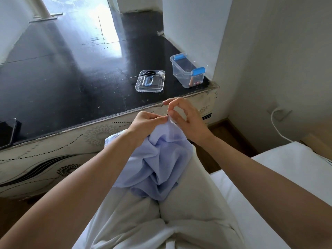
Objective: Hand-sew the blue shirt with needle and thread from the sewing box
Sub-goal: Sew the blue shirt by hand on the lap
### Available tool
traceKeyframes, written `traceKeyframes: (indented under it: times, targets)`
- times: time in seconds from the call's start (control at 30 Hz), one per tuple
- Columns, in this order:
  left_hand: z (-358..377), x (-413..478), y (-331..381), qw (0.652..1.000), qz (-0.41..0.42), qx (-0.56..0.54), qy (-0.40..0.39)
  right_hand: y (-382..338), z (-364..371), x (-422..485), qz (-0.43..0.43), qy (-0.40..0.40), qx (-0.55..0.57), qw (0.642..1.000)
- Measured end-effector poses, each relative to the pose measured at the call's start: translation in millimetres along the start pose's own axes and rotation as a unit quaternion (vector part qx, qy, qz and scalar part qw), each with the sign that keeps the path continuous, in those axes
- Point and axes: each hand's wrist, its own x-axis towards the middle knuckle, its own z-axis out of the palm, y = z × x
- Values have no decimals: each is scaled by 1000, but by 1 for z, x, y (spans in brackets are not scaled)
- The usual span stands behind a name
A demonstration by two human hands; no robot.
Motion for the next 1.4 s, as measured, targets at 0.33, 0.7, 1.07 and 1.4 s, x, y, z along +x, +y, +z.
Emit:
traceKeyframes:
  times: [0.33,0.7,1.07,1.4]
  targets:
    - [19,11,13,996,-18,62,64,14,-4,-5,60,62,75,994]
    - [5,12,1,980,-45,-134,138,7,-46,-5,332,-243,260,874]
    - [0,16,2,950,-66,-254,171,13,-66,-5,441,-421,200,767]
    - [1,10,-2,967,-91,-233,45,10,-3,17,145,-8,-74,987]
